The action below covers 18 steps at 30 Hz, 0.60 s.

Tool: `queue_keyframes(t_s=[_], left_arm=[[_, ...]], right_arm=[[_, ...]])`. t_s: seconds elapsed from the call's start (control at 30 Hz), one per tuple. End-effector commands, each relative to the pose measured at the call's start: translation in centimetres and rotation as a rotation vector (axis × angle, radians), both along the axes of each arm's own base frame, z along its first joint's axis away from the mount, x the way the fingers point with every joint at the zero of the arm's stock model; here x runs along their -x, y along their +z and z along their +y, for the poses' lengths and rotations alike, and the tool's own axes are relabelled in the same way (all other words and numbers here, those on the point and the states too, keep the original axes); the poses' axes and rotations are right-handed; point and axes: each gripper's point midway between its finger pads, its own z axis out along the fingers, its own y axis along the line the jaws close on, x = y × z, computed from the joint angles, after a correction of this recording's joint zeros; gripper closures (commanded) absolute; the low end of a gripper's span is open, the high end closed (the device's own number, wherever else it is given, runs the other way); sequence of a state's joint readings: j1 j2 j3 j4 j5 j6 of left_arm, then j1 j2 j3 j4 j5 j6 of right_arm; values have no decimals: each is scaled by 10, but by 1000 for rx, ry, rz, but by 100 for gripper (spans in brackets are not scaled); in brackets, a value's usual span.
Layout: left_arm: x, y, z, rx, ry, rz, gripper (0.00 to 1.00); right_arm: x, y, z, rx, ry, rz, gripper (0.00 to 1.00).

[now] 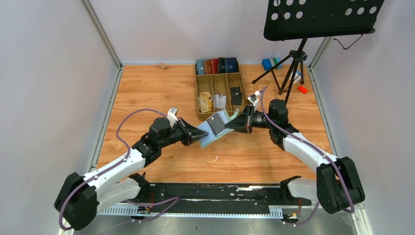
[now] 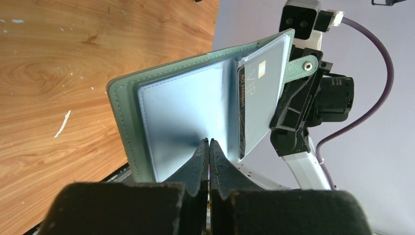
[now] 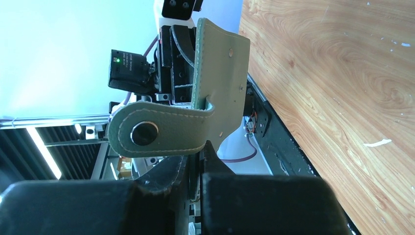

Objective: Take the credit cards out of the card holder
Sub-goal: Remove the credit card from the card holder.

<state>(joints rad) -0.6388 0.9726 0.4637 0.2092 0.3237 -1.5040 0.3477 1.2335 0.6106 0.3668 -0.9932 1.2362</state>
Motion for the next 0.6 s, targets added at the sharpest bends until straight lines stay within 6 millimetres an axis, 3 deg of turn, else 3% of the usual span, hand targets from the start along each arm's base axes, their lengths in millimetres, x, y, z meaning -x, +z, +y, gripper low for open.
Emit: queue_keyframes(t_s=[0.0,0.1,0.2,0.57], left_arm=[[-2,11,1,12,3,-53,99],[-6,29,-2,80,9,-107,79],[-10,45,-2,138,29,-150,66],[-27,55,-11,178,37,-142,63]], right_arm=[[2,19,-2,-22,2,-90,100],[3,21,-2,-34,8,-94,100],[4,24,-1,-43,14,-102,100],[9,39,-1,-105,31,-127,100]])
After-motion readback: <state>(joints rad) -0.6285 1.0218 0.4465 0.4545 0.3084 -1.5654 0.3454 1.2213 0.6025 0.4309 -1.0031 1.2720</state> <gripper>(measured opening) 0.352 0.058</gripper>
